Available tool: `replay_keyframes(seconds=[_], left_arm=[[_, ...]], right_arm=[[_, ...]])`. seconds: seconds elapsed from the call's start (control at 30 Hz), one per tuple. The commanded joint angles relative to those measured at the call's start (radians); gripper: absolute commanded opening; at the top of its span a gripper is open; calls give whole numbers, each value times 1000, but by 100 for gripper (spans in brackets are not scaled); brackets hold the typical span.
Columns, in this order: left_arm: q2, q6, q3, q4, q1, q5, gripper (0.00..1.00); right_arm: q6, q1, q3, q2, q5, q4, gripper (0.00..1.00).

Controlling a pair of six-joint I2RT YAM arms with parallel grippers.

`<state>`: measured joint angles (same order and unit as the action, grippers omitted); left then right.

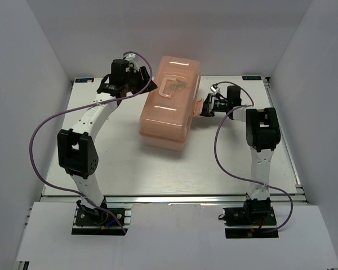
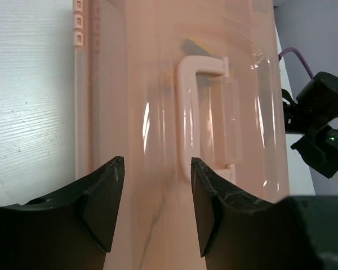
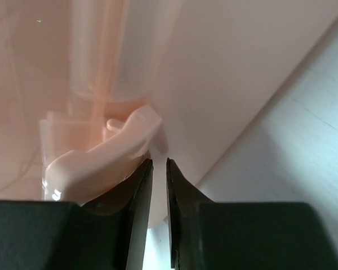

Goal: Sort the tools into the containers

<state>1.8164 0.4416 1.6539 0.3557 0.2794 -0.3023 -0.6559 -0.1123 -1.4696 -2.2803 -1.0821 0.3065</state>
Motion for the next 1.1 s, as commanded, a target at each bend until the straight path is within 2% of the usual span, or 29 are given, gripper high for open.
replay_keyframes(seconds=[0.0, 0.07, 0.1, 0.23, 0.53, 0.63, 0.67, 0.8, 1.07], left_arm=[[4, -12, 56, 14, 15, -26, 61], [7, -11, 61, 15, 17, -26, 61], [9, -12, 63, 15, 17, -24, 61], [9, -14, 61, 17, 18, -26, 61], [0, -21, 55, 14, 18, -35, 61], [-2, -26, 57, 20, 20, -34, 61], [-3, -29, 55, 22, 20, -32, 61], [-2, -35, 49, 26, 21, -32, 61], [3, -40, 3, 23, 21, -43, 61]], right_arm=[[-140, -3, -3, 4, -68, 205, 22], [-230, -1, 15, 15, -82, 279, 21], [-267, -1, 25, 18, -94, 375, 21], [-437, -3, 60, 27, -114, 587, 21], [-498, -3, 89, 50, -127, 666, 20], [-408, -3, 54, 64, -121, 516, 19], [-302, -3, 42, 70, -116, 387, 18], [-41, -3, -41, 93, -41, 52, 18], [120, -4, -113, 123, 46, -159, 18]])
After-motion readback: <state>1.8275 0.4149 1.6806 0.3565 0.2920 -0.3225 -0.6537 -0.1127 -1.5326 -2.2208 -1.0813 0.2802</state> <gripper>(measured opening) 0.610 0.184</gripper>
